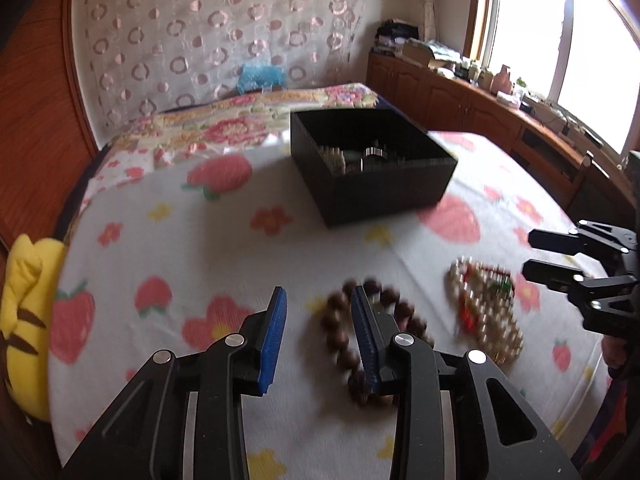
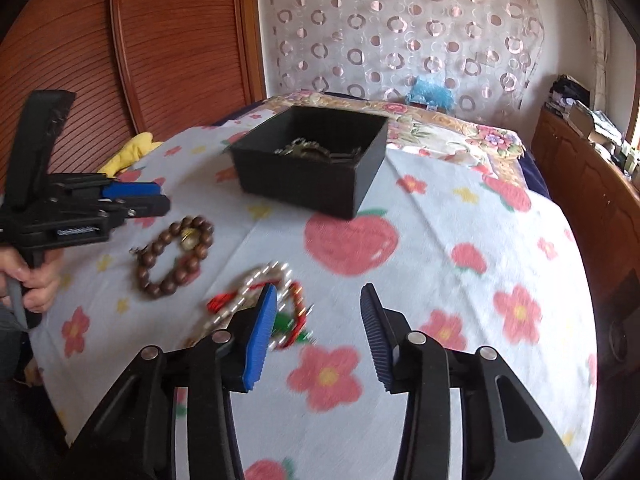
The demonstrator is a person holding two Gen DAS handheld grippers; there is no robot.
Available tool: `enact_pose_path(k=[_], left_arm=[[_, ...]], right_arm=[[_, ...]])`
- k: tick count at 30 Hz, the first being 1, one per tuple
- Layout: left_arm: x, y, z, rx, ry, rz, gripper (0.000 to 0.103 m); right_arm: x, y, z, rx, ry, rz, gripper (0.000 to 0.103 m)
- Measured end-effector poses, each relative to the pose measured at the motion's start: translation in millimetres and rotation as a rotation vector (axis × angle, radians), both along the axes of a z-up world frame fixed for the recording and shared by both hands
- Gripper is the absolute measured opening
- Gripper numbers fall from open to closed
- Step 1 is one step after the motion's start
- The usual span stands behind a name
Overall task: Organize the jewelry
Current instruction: 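Move the left gripper to the brown bead bracelet while the right gripper reaches the pearl strand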
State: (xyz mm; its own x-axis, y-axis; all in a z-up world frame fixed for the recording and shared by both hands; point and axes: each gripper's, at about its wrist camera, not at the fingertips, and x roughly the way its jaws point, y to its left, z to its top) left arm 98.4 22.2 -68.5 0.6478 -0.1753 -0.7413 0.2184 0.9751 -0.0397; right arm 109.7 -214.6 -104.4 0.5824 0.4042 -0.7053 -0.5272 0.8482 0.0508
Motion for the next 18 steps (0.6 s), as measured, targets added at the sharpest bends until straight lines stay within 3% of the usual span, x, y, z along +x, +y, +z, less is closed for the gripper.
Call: enact_pose_path(k=[5, 10, 18], left_arm=[[-11, 3, -15, -0.012, 0.032, 0.004, 0.032], [-13, 2, -20, -0.016, 0.035, 0.006, 0.039], [-14, 1, -24, -0.012, 0.031, 0.008, 0.047]], right_arm=[[-18, 14, -6, 0.013, 0.031, 0.034, 0.043], [-27, 27, -11, -0.002, 0.051, 0.05, 0.031], [-17, 25, -23, -0.045, 0.09, -0.017, 0.024]])
